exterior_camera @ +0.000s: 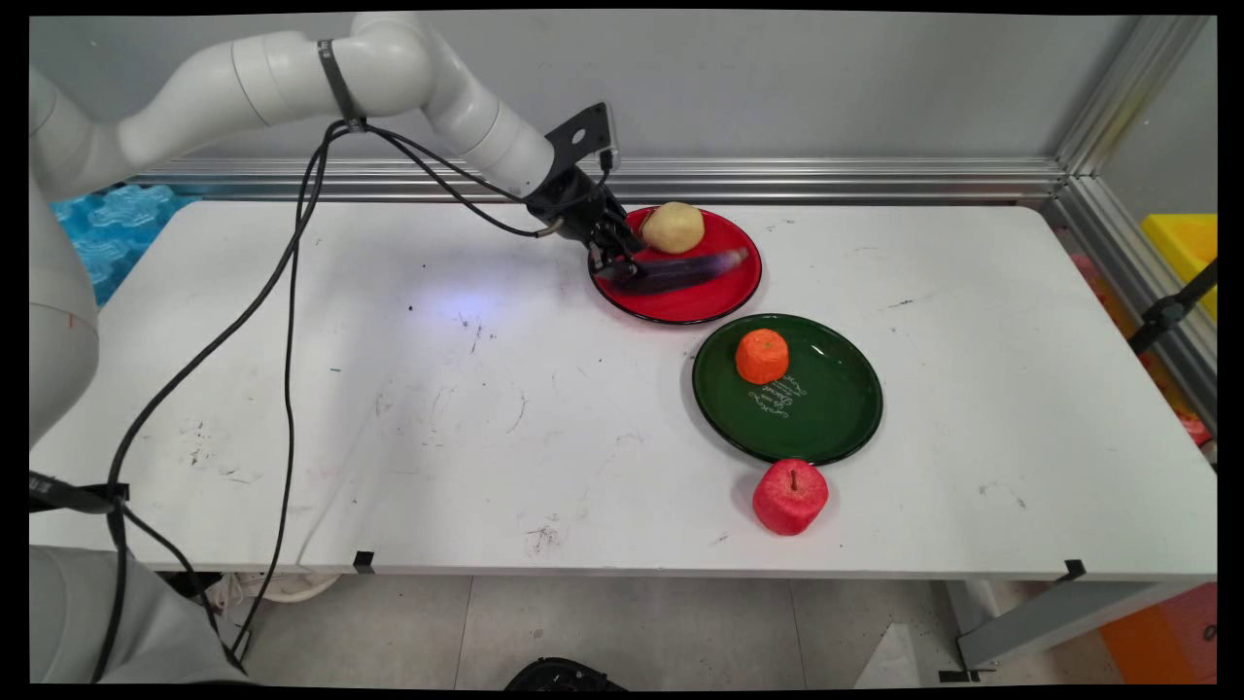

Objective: Place the picked object on the red plate

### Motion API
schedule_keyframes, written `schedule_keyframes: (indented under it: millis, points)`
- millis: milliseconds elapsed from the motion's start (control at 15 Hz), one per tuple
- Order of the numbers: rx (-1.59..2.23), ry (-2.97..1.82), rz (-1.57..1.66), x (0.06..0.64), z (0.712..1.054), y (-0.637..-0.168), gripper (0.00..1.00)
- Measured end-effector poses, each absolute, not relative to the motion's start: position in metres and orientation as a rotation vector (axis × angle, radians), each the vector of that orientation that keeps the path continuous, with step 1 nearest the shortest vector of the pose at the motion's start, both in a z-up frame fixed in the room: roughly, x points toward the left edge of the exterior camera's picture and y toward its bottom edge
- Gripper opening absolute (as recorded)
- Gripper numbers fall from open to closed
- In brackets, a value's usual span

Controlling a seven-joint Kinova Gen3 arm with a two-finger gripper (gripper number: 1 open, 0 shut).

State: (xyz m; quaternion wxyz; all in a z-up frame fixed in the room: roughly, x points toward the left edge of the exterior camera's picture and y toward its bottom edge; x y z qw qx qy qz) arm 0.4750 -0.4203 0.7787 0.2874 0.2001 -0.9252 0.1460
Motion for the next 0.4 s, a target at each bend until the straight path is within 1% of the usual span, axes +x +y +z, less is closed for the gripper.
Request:
schedule_keyframes:
  millis: [400]
  points:
    - [0.526,-2.464,0.384,0.4724,0.7868,-0.4205,1.0]
